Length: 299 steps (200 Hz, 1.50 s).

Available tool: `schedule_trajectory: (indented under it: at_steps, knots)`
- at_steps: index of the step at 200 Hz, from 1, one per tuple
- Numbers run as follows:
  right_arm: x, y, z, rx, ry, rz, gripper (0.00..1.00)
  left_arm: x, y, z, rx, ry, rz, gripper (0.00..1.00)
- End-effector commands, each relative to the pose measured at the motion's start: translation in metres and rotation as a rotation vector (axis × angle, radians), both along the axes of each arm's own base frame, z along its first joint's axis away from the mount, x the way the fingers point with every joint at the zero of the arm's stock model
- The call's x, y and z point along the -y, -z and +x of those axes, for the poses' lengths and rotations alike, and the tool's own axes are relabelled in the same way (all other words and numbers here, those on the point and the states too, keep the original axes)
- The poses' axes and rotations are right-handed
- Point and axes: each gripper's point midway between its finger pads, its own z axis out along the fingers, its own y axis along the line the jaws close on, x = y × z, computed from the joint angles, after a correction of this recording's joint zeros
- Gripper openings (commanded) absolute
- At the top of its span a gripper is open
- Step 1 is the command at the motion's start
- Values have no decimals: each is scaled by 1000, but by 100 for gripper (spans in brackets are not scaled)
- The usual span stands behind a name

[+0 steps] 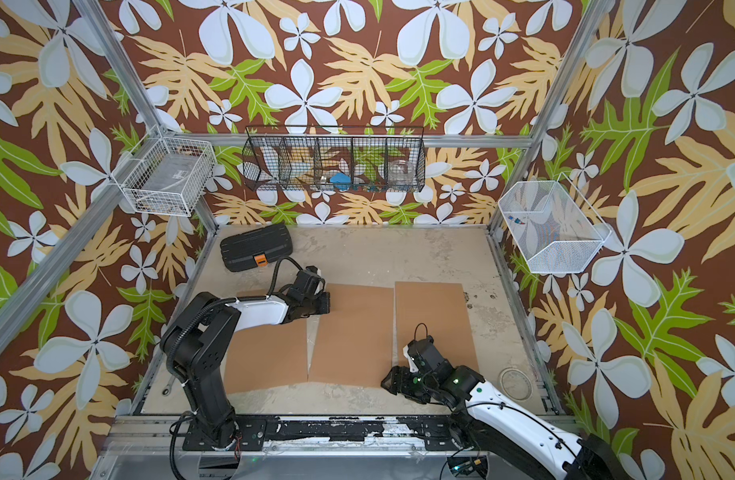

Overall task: Open the file bag
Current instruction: Pick up the file bag from the center of the board.

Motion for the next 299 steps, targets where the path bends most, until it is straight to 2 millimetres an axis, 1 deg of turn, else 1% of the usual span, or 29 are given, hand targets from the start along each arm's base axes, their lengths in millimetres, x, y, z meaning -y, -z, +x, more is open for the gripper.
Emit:
schedule_trajectory:
  at_steps: [1,59,121,151,195,229,267,299]
  knots:
    - [-2,-1,8,25,36,16,73,-10,20,-16,-72,-10,44,0]
    - [-8,5,11,20,57,63,73,-24,35,-31,-108,-45,73,0]
    - [-18,5,17,32,102,157,73,-31,45,-42,-139,-73,67,0]
    - [-23,-5,25,75,122,210,73,-32,48,-46,-146,-82,64,0]
    - [-26,-18,37,136,140,242,73,-33,53,-48,-160,-85,62,0]
    - [-35,-31,45,168,121,277,71,-34,55,-50,-165,-91,60,0]
    - [-41,-38,54,184,88,254,67,-33,58,-53,-174,-92,49,0]
    - [-43,-44,64,206,76,239,59,-32,58,-53,-175,-90,42,0]
